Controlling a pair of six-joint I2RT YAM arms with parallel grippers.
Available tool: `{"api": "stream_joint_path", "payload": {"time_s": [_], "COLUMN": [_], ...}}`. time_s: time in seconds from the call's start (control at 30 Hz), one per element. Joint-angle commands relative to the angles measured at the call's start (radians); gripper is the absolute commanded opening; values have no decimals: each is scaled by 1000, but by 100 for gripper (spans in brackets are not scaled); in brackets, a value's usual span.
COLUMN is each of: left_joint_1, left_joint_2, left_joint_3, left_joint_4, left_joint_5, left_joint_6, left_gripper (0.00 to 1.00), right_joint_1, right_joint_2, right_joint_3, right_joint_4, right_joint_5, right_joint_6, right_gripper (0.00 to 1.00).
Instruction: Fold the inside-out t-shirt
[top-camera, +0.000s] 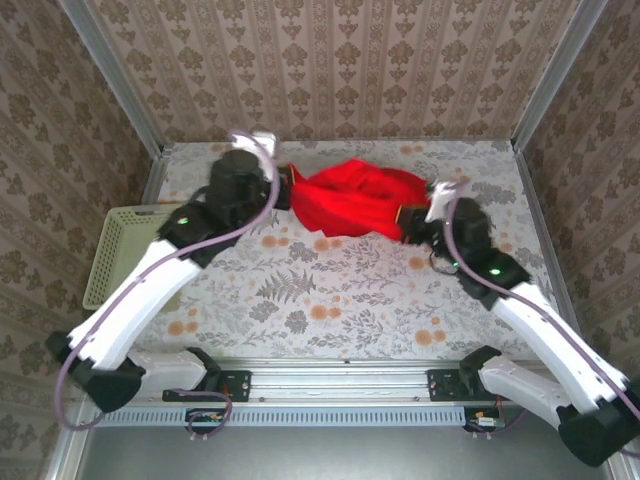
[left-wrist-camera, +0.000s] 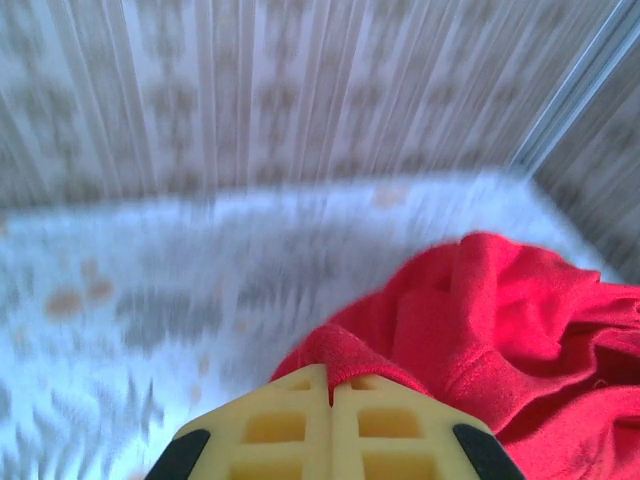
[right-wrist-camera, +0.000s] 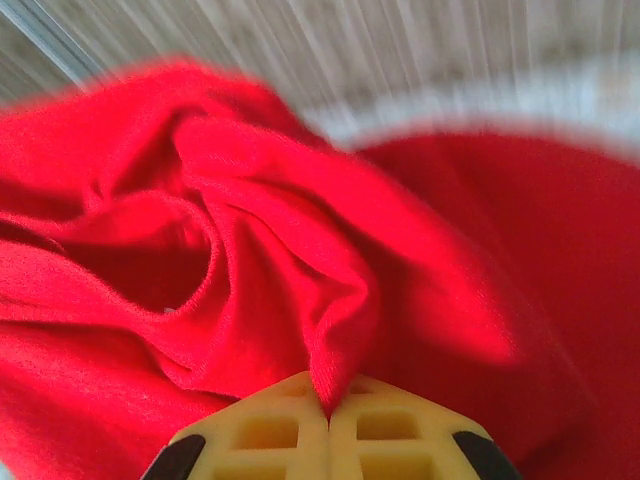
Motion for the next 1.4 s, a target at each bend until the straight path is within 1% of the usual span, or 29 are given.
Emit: {"api": "stream_joint_path", "payload": {"time_s": [0.0, 0.07, 0.1, 0.13, 0.17, 0.23, 0.3, 0.4, 0.5, 0.57, 0.7, 0.87, 0.9, 0.97, 1.0, 1.03, 1.07, 1.13, 1.17, 1.27, 1.37], "left_joint_1": [10, 10, 10, 10, 10, 10, 8, 7, 7, 6, 7, 11, 12, 16, 20, 28, 40, 74, 95, 168, 225], "left_joint_2": [70, 61, 52, 40, 25, -15, -52, -95, -113, -116, -125, -121, -119, -112, -105, -98, -91, -76, -67, -22, 31], "left_joint_3": [-192, -304, -352, -400, -439, -520, -575, -638, -660, -663, -664, -643, -638, -626, -616, -598, -582, -535, -506, -356, -130], "left_joint_4": [8, 59, 79, 98, 113, 151, 179, 215, 229, 228, 224, 193, 188, 176, 164, 145, 130, 93, 78, -2, -77], "left_joint_5": [139, 171, 181, 186, 191, 209, 224, 236, 237, 231, 219, 209, 211, 203, 198, 192, 186, 180, 179, 184, 184], "left_joint_6": [-102, -132, -143, -151, -158, -169, -176, -188, -201, -205, -202, -184, -179, -171, -167, -164, -160, -151, -145, -111, -64], "left_gripper": [0, 0, 0, 0, 0, 0, 0, 0, 0, 0, 0, 0, 0, 0, 0, 0, 0, 0, 0, 0, 0], "right_joint_1": [42, 79, 93, 99, 99, 99, 97, 97, 99, 100, 102, 103, 103, 102, 102, 103, 103, 102, 102, 102, 102], "right_joint_2": [52, 80, 90, 94, 93, 84, 92, 178, 304, 380, 522, 621, 639, 661, 656, 634, 603, 518, 486, 377, 298], "right_joint_3": [-197, -267, -281, -277, -267, -198, -129, -11, 86, 131, 190, 207, 221, 269, 300, 325, 340, 359, 372, 438, 537], "right_joint_4": [83, 130, 129, 109, 76, -35, -94, -154, -182, -189, -216, -235, -242, -275, -301, -319, -325, -325, -327, -376, -407], "right_joint_5": [-78, -86, -85, -79, -68, -4, 34, 55, 36, 37, 87, 107, 110, 125, 140, 156, 164, 187, 200, 229, 236], "right_joint_6": [153, 183, 185, 178, 165, 100, 38, -34, -57, -53, -33, -28, -37, -65, -78, -94, -109, -136, -146, -185, -203], "right_gripper": [0, 2, 8, 16, 25, 42, 52, 60, 63, 63, 62, 61, 58, 44, 34, 23, 15, 3, 0, 0, 0]}}
